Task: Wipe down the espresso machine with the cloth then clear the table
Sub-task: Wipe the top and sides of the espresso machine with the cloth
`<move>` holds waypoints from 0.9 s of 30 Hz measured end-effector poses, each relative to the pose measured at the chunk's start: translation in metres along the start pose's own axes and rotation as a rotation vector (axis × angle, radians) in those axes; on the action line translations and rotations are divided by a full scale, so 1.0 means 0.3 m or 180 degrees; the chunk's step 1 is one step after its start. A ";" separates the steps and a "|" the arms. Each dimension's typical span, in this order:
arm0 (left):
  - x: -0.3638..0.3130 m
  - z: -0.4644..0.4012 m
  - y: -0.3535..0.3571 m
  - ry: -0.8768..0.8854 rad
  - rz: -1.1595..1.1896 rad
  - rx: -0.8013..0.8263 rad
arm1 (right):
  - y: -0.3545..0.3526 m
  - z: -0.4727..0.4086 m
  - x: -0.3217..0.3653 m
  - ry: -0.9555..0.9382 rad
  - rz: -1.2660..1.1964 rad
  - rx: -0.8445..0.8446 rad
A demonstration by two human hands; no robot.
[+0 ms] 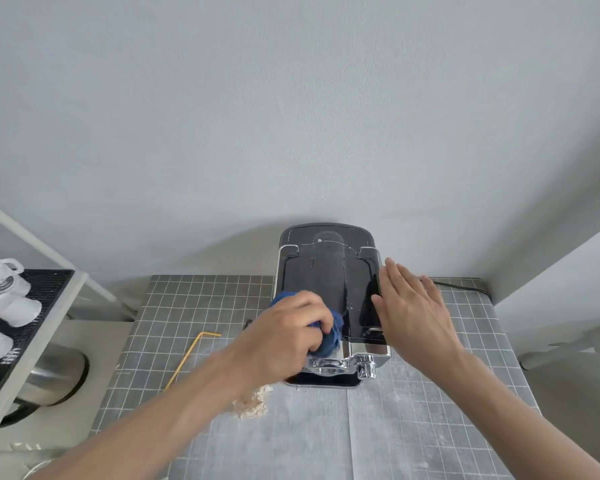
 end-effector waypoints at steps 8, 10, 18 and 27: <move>0.134 -0.162 -0.030 -0.0834 -0.0151 0.0316 | -0.005 0.001 0.006 0.0000 -0.0049 0.0056; 0.145 -0.165 -0.043 -0.1028 -0.0124 0.0436 | -0.003 0.003 0.007 0.0014 -0.0048 0.0080; 0.146 -0.163 -0.118 -0.1495 -0.0531 0.0260 | 0.006 0.006 0.006 0.0075 -0.0132 -0.0002; 0.163 -0.181 -0.110 -0.1083 -0.0193 0.1261 | 0.004 0.013 0.006 0.0139 -0.0077 -0.0062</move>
Point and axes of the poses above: each hand's wrist, its own z-axis away from the middle knuckle, its own y-axis out of the palm, x = y × z, the point moved 6 cm from there along -z, towards the middle knuckle, and after that the axes turned 12 degrees about -y, right-handed, at the moved point
